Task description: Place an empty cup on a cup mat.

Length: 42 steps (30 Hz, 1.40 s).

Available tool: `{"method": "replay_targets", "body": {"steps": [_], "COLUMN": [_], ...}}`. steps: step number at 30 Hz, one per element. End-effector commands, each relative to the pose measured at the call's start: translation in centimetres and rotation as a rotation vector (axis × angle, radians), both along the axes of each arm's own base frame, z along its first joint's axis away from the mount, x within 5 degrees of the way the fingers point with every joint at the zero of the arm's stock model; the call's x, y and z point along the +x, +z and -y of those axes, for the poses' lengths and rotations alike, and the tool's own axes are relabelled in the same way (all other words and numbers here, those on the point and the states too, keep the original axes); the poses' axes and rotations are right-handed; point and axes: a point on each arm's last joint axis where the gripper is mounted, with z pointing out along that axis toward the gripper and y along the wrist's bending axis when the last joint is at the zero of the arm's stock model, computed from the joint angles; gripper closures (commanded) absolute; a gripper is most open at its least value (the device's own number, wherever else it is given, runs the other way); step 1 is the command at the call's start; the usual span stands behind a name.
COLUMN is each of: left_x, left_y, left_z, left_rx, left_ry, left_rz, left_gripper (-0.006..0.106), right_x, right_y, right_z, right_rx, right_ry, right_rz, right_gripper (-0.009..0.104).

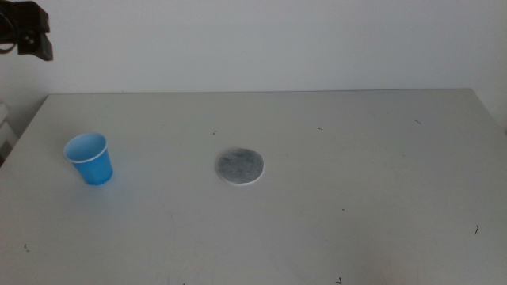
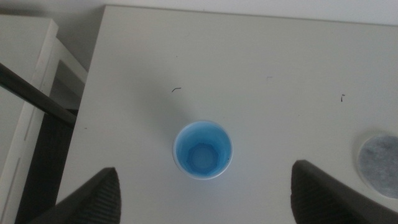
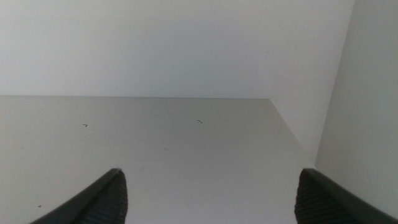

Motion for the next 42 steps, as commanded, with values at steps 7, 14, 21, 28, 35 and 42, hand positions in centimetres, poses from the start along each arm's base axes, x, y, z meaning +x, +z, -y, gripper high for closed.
{"method": "replay_targets", "body": {"steps": [7,14,21,28,35,42], "left_x": [3.3,6.3,8.3,10.4,12.3,12.8], "left_y": [-2.1,-7.2,-10.8,-14.4,-17.5,-18.5], "left_z": [0.0,-0.6,-3.2,-4.8,-5.0,-4.9], "left_rx": [-0.015,-0.036,-0.110,-0.110,-0.119,-0.123], "left_ry": [0.016,0.021,0.024,0.013,0.027,0.006], "left_rz": [-0.036,-0.225,-0.288,-0.300,-0.279,-0.289], "left_gripper": [-0.005,-0.005,-0.005,-0.005,-0.004,0.058], "right_x": [-0.2,-0.2,-0.2,-0.2,-0.2,-0.2], "right_y": [1.2,1.2,1.2,1.2,1.2,1.2], "right_z": [0.0,0.0,0.0,0.0,0.0,0.0], "right_rx": [-0.023,-0.023,-0.023,-0.023,-0.023,-0.023], "right_ry": [0.004,0.004,0.004,0.004,0.004,0.004], "right_rz": [0.108,0.108,0.108,0.108,0.108,0.108], "right_gripper": [0.001,0.001,0.001,0.001,0.001,0.001]}}
